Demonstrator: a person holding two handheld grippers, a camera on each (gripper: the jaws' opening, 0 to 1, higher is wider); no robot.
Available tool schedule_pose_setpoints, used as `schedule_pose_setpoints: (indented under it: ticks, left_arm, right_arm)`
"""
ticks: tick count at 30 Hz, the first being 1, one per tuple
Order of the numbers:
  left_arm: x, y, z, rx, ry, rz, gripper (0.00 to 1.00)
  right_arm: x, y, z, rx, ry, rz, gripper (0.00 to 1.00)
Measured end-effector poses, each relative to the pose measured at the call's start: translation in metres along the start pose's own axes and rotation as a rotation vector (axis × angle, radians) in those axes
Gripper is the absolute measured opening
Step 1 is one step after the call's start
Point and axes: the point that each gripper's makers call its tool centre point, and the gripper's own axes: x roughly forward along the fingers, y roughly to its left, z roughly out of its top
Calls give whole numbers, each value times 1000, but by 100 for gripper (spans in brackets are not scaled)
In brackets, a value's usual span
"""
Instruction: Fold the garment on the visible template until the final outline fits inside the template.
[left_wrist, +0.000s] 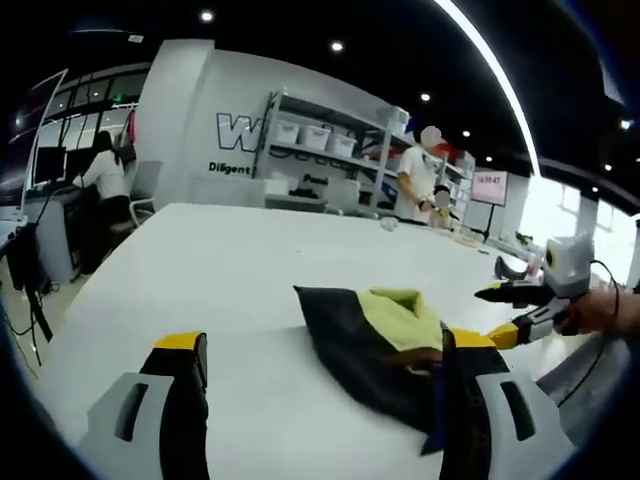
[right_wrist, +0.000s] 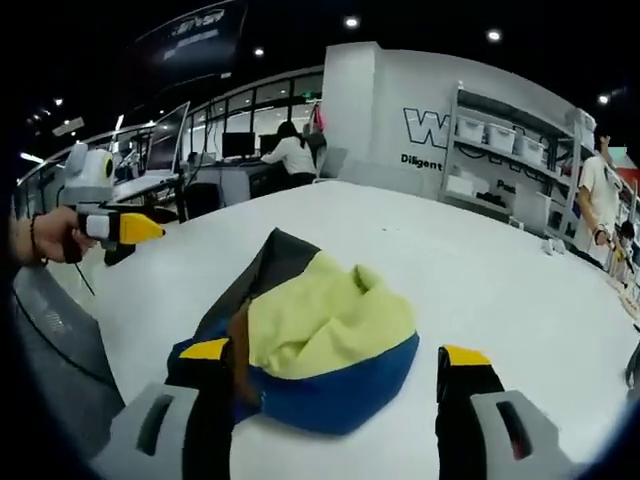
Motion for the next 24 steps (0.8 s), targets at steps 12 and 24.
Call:
schedule_pose_setpoints:
  ticks: [12,24]
  left_arm:
    - [1,3,-7,39,36,6,90]
    - [2,2,-10,36,45,-3,89]
  right_arm:
    - [4,36,-16,-108,60,144,51]
    - [15,52,-38,-223,166,212,24]
